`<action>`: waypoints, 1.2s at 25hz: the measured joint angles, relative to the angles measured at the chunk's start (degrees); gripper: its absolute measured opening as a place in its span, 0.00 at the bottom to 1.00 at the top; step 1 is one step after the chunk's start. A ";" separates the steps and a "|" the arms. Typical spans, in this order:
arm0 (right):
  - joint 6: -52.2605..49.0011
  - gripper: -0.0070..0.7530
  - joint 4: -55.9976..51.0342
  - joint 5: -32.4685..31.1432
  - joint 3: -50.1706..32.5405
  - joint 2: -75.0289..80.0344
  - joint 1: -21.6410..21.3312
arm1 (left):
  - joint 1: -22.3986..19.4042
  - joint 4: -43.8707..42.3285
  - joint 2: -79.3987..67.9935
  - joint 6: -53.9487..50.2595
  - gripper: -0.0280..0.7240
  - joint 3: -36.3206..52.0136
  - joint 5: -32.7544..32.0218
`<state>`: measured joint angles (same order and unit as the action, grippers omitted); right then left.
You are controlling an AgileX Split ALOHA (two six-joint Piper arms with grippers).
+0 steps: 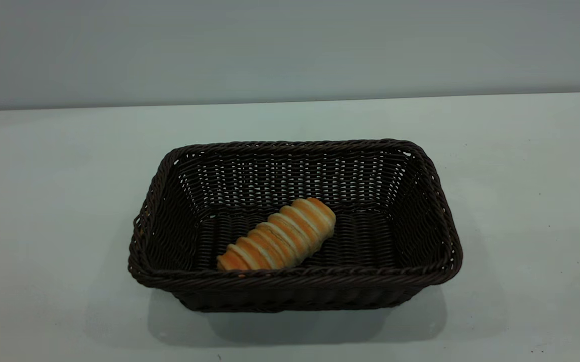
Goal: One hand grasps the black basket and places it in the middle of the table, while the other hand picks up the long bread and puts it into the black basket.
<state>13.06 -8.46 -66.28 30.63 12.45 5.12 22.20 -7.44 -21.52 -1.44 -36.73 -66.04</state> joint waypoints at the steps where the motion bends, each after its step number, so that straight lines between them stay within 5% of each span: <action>1: 0.00 0.67 0.00 0.44 -0.90 -0.12 0.00 | 0.00 0.00 1.50 0.00 0.39 1.35 0.00; 11: 0.00 0.67 0.04 0.93 -3.19 -0.58 0.00 | 0.00 0.16 10.81 -0.17 0.39 8.41 0.68; 30: 0.00 0.67 0.04 0.93 -3.23 -0.58 0.00 | 0.00 5.86 12.00 2.68 0.39 8.89 1.25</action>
<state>13.06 -8.43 -65.35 27.40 11.87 5.12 22.20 -1.58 -9.51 1.25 -27.84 -64.79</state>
